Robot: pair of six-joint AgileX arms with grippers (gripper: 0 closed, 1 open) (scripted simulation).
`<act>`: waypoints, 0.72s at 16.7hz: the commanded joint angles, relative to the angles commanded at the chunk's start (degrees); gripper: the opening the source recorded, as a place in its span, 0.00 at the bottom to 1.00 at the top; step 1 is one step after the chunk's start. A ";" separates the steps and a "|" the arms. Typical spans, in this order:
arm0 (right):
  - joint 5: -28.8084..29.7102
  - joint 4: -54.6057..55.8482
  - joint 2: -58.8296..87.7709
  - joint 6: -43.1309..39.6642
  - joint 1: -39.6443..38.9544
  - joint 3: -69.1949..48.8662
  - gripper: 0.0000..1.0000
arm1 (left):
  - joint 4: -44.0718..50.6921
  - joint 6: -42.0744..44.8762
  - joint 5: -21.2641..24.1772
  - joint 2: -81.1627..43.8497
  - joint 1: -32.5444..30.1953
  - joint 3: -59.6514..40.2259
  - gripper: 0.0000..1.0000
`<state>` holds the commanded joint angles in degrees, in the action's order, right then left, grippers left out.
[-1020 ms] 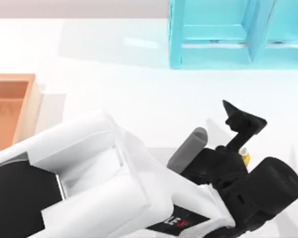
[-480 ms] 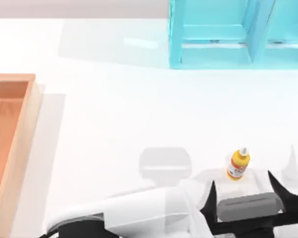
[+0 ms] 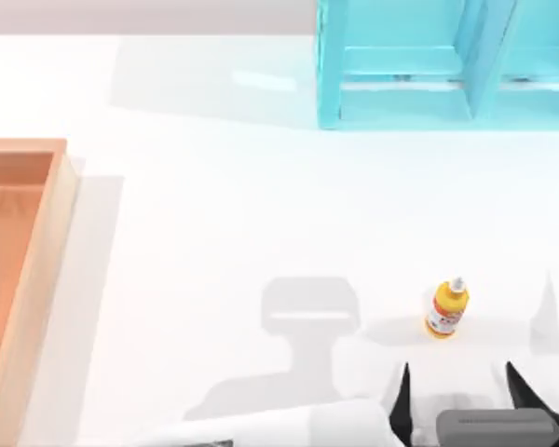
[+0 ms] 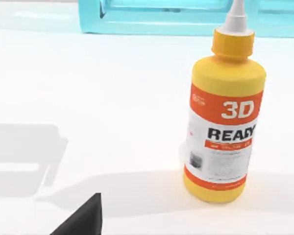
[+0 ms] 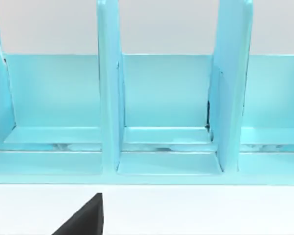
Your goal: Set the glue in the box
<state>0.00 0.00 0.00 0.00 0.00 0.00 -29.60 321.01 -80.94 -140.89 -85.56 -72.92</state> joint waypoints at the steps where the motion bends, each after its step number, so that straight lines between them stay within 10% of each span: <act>1: 0.00 0.00 0.00 0.00 0.00 0.00 1.00 | 0.00 0.00 0.00 0.00 0.00 0.00 1.00; 12: 0.00 0.00 0.00 0.00 0.00 0.00 1.00 | -11.44 11.54 3.48 -2.98 3.98 -2.82 1.00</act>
<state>0.00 0.00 0.00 0.00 0.00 0.00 -41.03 332.55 -77.46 -143.87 -81.58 -75.74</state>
